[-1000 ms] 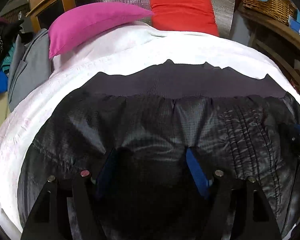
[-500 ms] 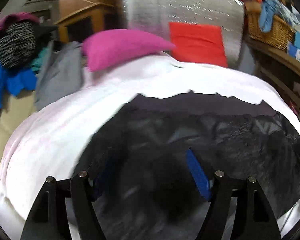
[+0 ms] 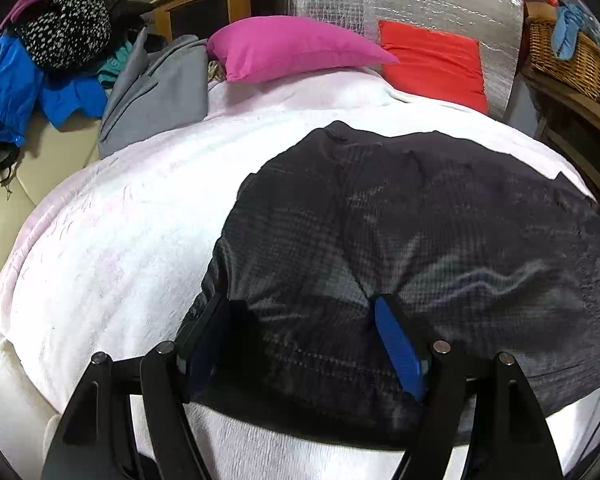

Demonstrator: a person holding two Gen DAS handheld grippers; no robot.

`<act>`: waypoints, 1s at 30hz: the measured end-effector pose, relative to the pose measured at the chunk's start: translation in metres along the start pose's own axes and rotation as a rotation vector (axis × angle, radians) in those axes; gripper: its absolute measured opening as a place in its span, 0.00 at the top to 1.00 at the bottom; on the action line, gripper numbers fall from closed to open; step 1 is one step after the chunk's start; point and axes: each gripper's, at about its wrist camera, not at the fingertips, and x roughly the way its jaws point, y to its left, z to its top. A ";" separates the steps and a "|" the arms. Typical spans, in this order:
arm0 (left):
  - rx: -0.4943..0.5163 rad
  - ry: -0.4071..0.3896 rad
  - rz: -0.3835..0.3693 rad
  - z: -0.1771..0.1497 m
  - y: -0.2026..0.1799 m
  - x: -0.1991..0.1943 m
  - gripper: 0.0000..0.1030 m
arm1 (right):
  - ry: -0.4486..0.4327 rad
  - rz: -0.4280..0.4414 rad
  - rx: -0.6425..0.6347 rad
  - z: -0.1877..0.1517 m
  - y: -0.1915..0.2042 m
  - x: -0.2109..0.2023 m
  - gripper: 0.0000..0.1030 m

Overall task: Fold large clothes
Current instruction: 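Open both tools and pull them back from the folded jacket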

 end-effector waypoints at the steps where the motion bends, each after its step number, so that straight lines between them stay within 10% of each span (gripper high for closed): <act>1: -0.006 0.000 0.002 0.003 0.001 -0.008 0.27 | -0.010 0.001 0.000 0.003 0.000 -0.008 0.15; 6: 0.017 -0.062 -0.035 0.008 -0.014 -0.064 0.20 | -0.118 0.035 -0.067 0.019 0.027 -0.070 0.12; 16: 0.064 -0.112 -0.110 -0.008 -0.044 -0.154 0.12 | -0.064 0.082 -0.120 -0.020 0.059 -0.136 0.00; 30: 0.102 -0.126 -0.081 -0.014 -0.053 -0.166 0.09 | -0.091 0.026 -0.128 -0.027 0.055 -0.149 0.00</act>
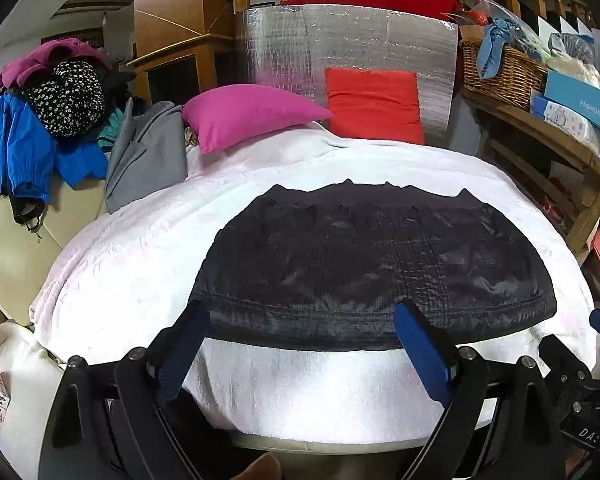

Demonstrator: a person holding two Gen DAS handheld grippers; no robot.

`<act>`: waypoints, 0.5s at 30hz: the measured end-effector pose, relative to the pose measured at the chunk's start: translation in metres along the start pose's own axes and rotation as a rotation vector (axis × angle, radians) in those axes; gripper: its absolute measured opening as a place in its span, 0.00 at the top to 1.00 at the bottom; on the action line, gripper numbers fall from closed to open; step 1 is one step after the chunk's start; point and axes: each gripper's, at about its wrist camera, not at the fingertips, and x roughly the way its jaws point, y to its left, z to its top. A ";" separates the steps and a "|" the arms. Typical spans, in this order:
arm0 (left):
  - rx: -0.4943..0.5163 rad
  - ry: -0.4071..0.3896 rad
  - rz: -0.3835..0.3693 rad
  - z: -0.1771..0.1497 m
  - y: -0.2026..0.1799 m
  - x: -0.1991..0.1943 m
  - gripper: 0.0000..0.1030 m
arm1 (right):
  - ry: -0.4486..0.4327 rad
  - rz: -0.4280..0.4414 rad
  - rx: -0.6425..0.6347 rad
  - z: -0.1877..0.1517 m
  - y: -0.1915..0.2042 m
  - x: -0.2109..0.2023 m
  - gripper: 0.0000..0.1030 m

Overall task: Fold large clothes
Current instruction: 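Open both tools and pull them back from the folded jacket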

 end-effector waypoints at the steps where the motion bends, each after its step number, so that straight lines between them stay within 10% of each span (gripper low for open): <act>1: 0.002 0.002 0.002 -0.001 -0.001 0.000 0.09 | 0.001 -0.002 -0.003 0.000 0.000 0.001 0.00; 15: 0.016 0.009 -0.007 -0.001 -0.004 0.000 0.09 | -0.006 -0.015 -0.017 0.002 0.003 -0.001 0.00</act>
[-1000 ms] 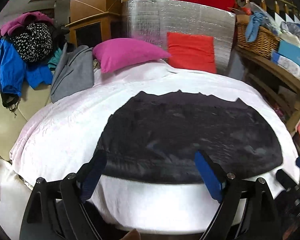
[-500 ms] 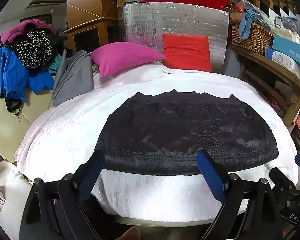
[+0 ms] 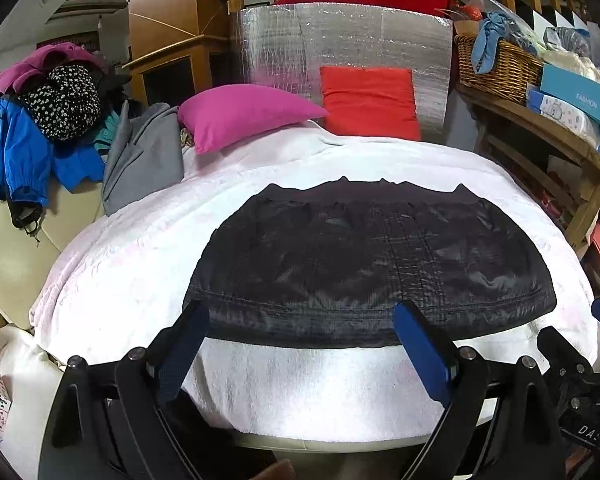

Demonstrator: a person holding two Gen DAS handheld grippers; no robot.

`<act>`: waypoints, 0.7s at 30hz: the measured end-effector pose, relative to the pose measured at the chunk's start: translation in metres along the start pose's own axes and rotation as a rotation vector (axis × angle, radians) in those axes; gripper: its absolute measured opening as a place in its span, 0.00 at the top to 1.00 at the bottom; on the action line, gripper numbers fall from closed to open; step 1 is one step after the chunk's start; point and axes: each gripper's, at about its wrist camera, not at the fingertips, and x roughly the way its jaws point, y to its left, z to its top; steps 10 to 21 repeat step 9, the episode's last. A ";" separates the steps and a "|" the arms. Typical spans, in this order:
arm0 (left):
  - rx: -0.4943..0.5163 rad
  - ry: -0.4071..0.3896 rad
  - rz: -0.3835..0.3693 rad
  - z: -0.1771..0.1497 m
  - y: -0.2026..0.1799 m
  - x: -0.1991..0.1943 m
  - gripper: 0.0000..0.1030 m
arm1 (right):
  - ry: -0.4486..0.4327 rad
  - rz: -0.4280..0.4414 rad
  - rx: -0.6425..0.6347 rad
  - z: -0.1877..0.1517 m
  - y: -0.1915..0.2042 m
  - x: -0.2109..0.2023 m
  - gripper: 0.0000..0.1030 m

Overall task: Fold large clothes
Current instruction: 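Open both tools and pull them back from the folded jacket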

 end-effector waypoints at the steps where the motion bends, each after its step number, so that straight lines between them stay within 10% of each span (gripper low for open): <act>1: -0.005 0.003 -0.005 0.000 0.001 0.000 0.09 | -0.002 0.000 -0.001 0.000 0.000 0.000 0.00; 21: -0.003 0.003 -0.020 -0.001 -0.001 0.001 0.09 | 0.001 0.003 -0.007 0.001 0.001 0.001 0.00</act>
